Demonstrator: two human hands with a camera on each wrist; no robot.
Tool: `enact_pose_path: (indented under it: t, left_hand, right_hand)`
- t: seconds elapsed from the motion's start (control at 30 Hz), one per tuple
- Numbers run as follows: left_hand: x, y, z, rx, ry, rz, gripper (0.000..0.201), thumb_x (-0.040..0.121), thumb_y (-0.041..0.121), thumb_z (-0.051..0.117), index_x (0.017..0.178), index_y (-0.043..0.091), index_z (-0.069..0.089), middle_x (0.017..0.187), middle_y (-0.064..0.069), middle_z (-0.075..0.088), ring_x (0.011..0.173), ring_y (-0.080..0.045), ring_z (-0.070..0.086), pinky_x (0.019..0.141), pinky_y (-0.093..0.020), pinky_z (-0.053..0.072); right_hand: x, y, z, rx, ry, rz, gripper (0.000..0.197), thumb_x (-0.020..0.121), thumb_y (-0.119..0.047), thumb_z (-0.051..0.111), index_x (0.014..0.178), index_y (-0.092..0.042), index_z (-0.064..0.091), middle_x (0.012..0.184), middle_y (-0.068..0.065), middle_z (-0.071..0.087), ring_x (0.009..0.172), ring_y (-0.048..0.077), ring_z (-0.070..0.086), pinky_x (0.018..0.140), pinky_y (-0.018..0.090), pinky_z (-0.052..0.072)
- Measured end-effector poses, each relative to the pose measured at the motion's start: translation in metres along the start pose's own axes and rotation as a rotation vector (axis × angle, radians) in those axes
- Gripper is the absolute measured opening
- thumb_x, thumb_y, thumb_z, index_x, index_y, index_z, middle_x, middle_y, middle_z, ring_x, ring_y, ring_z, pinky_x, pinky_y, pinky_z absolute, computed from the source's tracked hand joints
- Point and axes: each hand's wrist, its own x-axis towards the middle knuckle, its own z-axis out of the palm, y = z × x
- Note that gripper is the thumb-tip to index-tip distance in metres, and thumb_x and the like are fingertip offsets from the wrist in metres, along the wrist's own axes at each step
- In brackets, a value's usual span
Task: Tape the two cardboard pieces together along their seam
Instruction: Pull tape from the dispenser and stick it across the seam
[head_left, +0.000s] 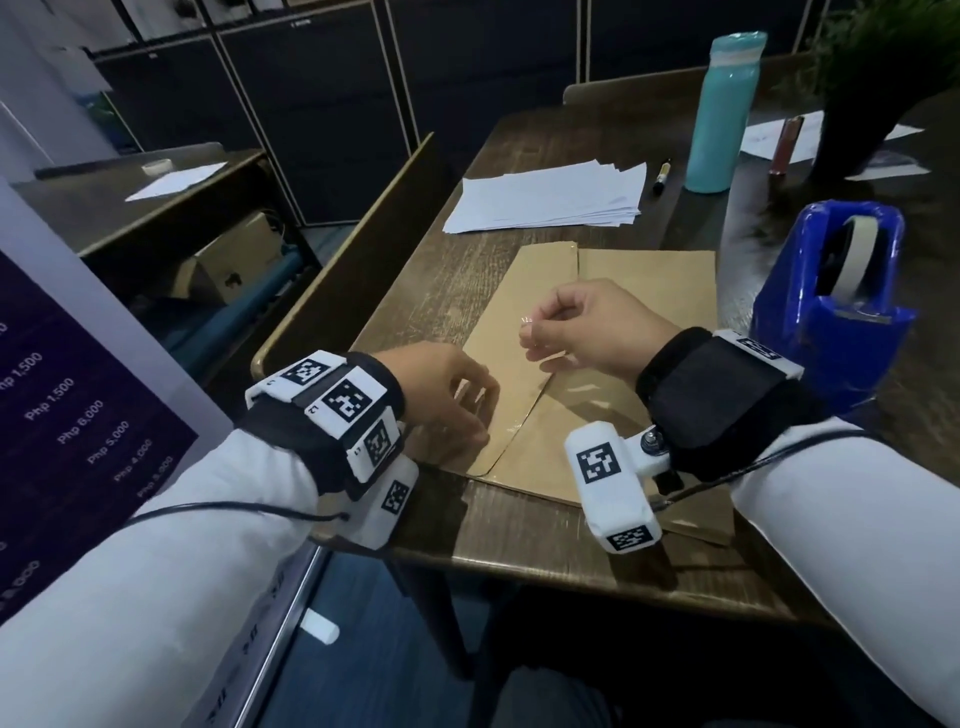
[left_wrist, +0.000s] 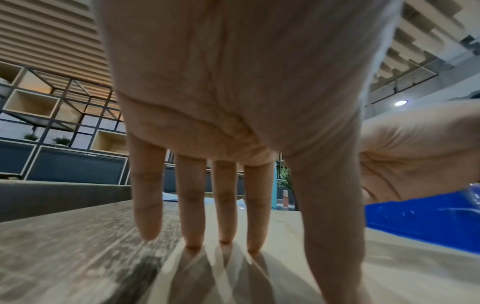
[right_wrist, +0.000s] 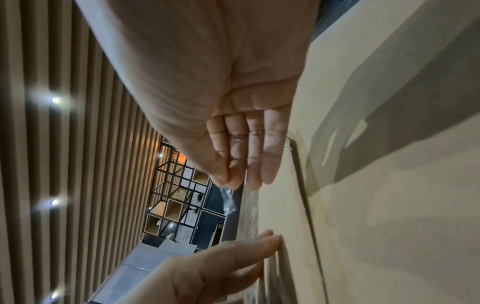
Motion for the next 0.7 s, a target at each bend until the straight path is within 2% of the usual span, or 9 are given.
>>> enact_pose_path:
  t: [0.07, 0.2, 0.3, 0.37, 0.47, 0.57, 0.63, 0.7]
  left_hand:
    - [0.000, -0.001, -0.001, 0.029, -0.003, -0.008, 0.067, 0.071, 0.051, 0.075, 0.132, 0.037, 0.052, 0.138, 0.009, 0.051, 0.116, -0.016, 0.053, 0.098, -0.038, 0.047]
    - [0.000, 0.001, 0.001, 0.115, 0.010, -0.014, 0.069, 0.072, 0.054, 0.073, 0.135, 0.037, 0.051, 0.139, 0.009, 0.050, 0.116, -0.017, 0.052, 0.092, -0.033, 0.045]
    - [-0.003, 0.002, 0.002, 0.077, -0.041, -0.019, 0.080, 0.071, 0.054, 0.073, 0.142, 0.033, 0.041, 0.152, 0.014, 0.034, 0.132, -0.016, 0.041, 0.105, -0.036, 0.039]
    - [-0.004, 0.001, 0.003, 0.035, -0.098, -0.030, 0.089, 0.069, 0.054, 0.075, 0.146, 0.034, 0.034, 0.155, 0.017, 0.025, 0.139, -0.016, 0.033, 0.111, -0.040, 0.033]
    - [-0.002, 0.001, 0.004, 0.048, -0.109, -0.032, 0.090, 0.071, 0.051, 0.074, 0.148, 0.033, 0.030, 0.157, 0.017, 0.020, 0.143, -0.017, 0.027, 0.115, -0.043, 0.029]
    - [0.005, 0.002, 0.004, 0.065, -0.097, -0.041, 0.090, 0.073, 0.052, 0.073, 0.148, 0.032, 0.029, 0.158, 0.015, 0.020, 0.142, -0.018, 0.027, 0.115, -0.043, 0.028]
    - [0.010, 0.002, 0.002, 0.051, -0.095, -0.065, 0.092, 0.070, 0.055, 0.074, 0.148, 0.032, 0.031, 0.157, 0.013, 0.025, 0.140, -0.020, 0.032, 0.113, -0.044, 0.032]
    - [0.014, 0.005, 0.001, 0.069, -0.092, -0.072, 0.094, 0.067, 0.060, 0.074, 0.147, 0.032, 0.033, 0.151, 0.008, 0.036, 0.132, -0.021, 0.041, 0.108, -0.043, 0.038]
  right_hand:
    - [-0.003, 0.002, -0.001, -0.007, -0.010, 0.016, 0.019, 0.090, -0.006, 0.063, 0.072, -0.011, 0.058, 0.073, 0.002, 0.066, 0.067, 0.013, 0.063, 0.064, 0.021, 0.056]
    - [-0.009, 0.005, 0.000, -0.049, -0.065, 0.053, 0.013, 0.087, -0.005, 0.065, 0.075, -0.007, 0.061, 0.075, 0.005, 0.067, 0.069, 0.014, 0.062, 0.072, 0.024, 0.056]
    - [-0.016, 0.009, 0.003, -0.081, -0.103, 0.093, 0.012, 0.086, -0.005, 0.067, 0.075, -0.008, 0.062, 0.074, 0.006, 0.067, 0.070, 0.013, 0.061, 0.060, 0.016, 0.054]
    - [-0.020, 0.013, 0.003, -0.059, -0.097, 0.156, 0.015, 0.085, -0.005, 0.068, 0.072, -0.011, 0.064, 0.073, 0.005, 0.069, 0.071, 0.013, 0.061, 0.052, 0.017, 0.053]
    - [-0.023, 0.018, 0.002, -0.023, -0.082, 0.207, 0.013, 0.083, -0.005, 0.069, 0.072, -0.011, 0.066, 0.072, 0.005, 0.070, 0.070, 0.014, 0.062, 0.051, 0.017, 0.052]
    - [-0.023, 0.018, 0.002, -0.009, -0.091, 0.210, 0.012, 0.083, -0.005, 0.069, 0.073, -0.011, 0.067, 0.078, 0.008, 0.071, 0.071, 0.018, 0.065, 0.059, 0.023, 0.057]
    - [-0.022, 0.018, 0.005, -0.006, -0.106, 0.206, 0.013, 0.083, -0.005, 0.069, 0.072, -0.012, 0.067, 0.077, 0.007, 0.072, 0.073, 0.019, 0.066, 0.066, 0.027, 0.059]
    - [-0.022, 0.018, 0.008, -0.039, -0.110, 0.199, 0.012, 0.083, -0.006, 0.069, 0.072, -0.012, 0.067, 0.077, 0.006, 0.072, 0.073, 0.017, 0.066, 0.062, 0.024, 0.058]
